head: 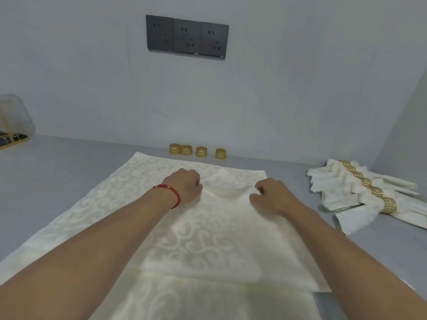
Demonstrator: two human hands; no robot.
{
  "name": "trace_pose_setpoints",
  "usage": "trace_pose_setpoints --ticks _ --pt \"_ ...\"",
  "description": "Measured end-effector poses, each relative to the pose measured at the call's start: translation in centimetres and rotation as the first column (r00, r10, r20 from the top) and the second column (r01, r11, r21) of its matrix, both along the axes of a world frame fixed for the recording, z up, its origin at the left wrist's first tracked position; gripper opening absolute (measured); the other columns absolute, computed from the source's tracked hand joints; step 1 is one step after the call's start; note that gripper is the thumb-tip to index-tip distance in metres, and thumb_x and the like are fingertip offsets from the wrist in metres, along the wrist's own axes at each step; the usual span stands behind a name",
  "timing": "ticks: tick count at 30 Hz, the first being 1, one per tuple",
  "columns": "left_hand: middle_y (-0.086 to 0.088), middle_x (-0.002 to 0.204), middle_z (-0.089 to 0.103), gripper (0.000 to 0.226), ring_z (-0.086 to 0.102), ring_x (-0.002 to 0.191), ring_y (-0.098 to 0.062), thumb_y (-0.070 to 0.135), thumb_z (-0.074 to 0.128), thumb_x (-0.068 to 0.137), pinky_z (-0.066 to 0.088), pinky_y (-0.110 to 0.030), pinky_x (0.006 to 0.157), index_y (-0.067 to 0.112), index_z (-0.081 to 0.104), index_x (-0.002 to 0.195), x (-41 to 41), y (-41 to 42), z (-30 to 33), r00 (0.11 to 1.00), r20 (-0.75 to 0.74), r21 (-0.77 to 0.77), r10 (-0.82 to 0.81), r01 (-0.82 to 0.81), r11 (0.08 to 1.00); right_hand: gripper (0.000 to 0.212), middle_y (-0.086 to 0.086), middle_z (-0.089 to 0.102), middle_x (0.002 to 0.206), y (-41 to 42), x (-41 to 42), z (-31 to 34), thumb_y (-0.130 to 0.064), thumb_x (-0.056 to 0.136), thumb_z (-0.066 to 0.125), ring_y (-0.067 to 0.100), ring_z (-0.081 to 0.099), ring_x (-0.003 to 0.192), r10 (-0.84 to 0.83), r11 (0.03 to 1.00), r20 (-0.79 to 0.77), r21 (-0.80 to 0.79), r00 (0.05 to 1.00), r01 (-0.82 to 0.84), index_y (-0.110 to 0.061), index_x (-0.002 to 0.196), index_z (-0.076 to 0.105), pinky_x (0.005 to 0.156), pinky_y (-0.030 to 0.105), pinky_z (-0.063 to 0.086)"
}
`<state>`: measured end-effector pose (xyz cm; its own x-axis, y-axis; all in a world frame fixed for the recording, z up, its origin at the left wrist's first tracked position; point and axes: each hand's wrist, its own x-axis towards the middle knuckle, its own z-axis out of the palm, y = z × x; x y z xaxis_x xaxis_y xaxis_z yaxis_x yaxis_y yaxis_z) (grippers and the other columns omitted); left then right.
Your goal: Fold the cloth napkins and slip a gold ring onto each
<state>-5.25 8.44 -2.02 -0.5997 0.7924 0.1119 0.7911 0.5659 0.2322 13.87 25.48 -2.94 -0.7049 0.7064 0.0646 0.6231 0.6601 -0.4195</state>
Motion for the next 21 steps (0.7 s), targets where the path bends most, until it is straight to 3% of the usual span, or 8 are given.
trace_pose_setpoints --ticks 5,10,12,14,16,19,21 --pt "0.002 0.077 0.055 0.018 0.054 0.072 -0.020 0.022 0.045 0.086 0.044 -0.034 0.069 0.021 0.046 0.068 -1.6 2.1 -1.9 0.996 -0.062 0.006 0.064 -0.064 0.998 0.037 -0.004 0.042 0.066 1.4 -2.6 -1.1 -0.039 0.091 0.056 0.017 0.038 0.056 -0.116 0.983 0.024 0.146 0.993 0.112 -0.021 0.065 0.036 0.052 0.028 0.026" --pt "0.002 0.092 0.061 0.011 0.057 0.086 -0.022 0.028 0.053 0.086 0.047 -0.034 0.078 0.021 0.059 0.091 -2.8 2.7 -2.6 0.995 -0.047 0.030 0.088 -0.086 0.996 0.017 0.002 0.058 0.088 1.3 -3.3 -1.6 -0.033 0.090 0.050 0.026 0.053 0.076 -0.163 0.966 0.109 0.218 0.981 0.137 -0.018 0.081 0.049 0.063 0.032 0.037" --pt "0.001 0.095 0.062 0.014 0.058 0.088 -0.022 0.027 0.053 0.085 0.049 -0.035 0.080 0.020 0.060 0.095 -2.9 2.9 -2.7 0.994 -0.049 0.031 0.096 -0.095 0.995 0.018 0.004 0.062 0.100 0.8 -3.5 -1.7 -0.035 0.094 0.047 0.025 0.054 0.084 -0.153 0.934 0.117 0.341 0.981 0.105 -0.018 0.091 0.052 0.071 0.034 0.040" --pt "0.000 0.097 0.062 0.015 0.058 0.090 -0.023 0.027 0.054 0.086 0.049 -0.035 0.079 0.020 0.060 0.098 -2.8 3.1 -2.7 0.992 -0.059 0.031 0.110 -0.109 0.994 0.027 0.002 0.060 0.117 0.5 -3.6 -2.2 -0.037 0.099 0.044 0.025 0.055 0.102 -0.061 0.875 0.097 0.485 0.993 0.006 -0.018 0.114 0.055 0.084 0.039 0.043" --pt "-0.001 0.101 0.061 0.017 0.058 0.092 -0.024 0.026 0.055 0.086 0.048 -0.035 0.080 0.021 0.060 0.100 -2.8 3.1 -2.7 0.991 -0.063 0.033 0.120 -0.118 0.993 0.037 0.000 0.054 0.129 -0.2 -3.8 -2.9 -0.040 0.102 0.041 0.024 0.051 0.118 0.129 0.870 0.082 0.469 0.988 -0.152 -0.022 0.132 0.051 0.096 0.042 0.042" --pt "-0.002 0.106 0.059 0.019 0.057 0.096 -0.024 0.023 0.053 0.088 0.048 -0.036 0.083 0.020 0.059 0.106 -2.5 3.1 -2.6 0.988 -0.073 0.022 0.137 -0.136 0.990 0.036 -0.003 0.053 0.130 -1.3 -4.2 -4.0 -0.043 0.105 0.034 0.026 0.049 0.119 0.258 0.862 0.158 0.409 0.953 -0.301 -0.026 0.133 0.051 0.095 0.045 0.041" --pt "-0.003 0.113 0.059 0.024 0.055 0.105 -0.025 0.024 0.049 0.092 0.047 -0.039 0.088 0.019 0.057 0.115 -2.1 3.3 -2.8 0.975 -0.196 0.053 0.109 -0.101 0.993 0.038 -0.003 0.053 0.132 -1.5 -4.4 -4.4 -0.042 0.107 0.031 0.026 0.048 0.120 0.235 0.861 0.196 0.413 0.952 -0.297 -0.026 0.135 0.049 0.093 0.044 0.040"
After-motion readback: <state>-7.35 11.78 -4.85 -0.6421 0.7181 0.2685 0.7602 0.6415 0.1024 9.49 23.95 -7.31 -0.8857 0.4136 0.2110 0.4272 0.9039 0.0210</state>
